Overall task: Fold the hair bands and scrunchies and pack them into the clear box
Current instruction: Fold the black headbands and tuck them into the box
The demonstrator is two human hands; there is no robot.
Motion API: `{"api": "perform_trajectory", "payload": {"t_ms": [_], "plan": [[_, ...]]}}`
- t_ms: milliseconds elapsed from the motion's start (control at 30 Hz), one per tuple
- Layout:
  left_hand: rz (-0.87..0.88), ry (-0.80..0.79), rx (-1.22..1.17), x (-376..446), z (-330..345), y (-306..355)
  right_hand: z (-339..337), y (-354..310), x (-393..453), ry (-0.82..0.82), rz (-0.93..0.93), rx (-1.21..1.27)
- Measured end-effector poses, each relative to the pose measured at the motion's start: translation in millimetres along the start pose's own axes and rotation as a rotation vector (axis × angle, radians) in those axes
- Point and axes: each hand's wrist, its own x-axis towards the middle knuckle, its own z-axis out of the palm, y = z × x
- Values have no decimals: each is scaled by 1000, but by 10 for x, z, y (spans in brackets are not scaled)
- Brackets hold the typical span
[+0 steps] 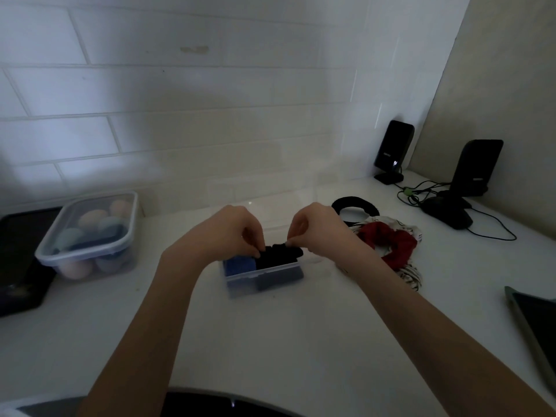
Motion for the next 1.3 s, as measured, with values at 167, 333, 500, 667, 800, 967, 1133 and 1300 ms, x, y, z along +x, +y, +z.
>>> {"api": "perform_trajectory", "payload": {"t_ms": [167, 333, 500, 667, 800, 967, 1133, 1300], "plan": [[-36, -110, 72, 25, 106, 11, -5, -10, 0, -73, -8, 43], [-58, -159, 127, 89, 199, 15, 82, -14, -2, -198, -10, -92], [-73, -176, 193, 145, 240, 32, 123, -103, 85, -291, 0, -249], [-45, -73, 172, 90, 188, -1, 200, -88, 147, -275, -11, -338], [-64, -1, 126, 41, 146, -50, 185, -49, 168, -305, -24, -319], [-95, 29, 152, 38, 227, -52, 92, -51, 131, -259, -66, -264], [-120, 9, 191, 62, 263, -59, 1, -10, 47, -16, -275, -51], [-133, -21, 299, 65, 270, -7, 169, 88, 110, -126, -303, -157]]}}
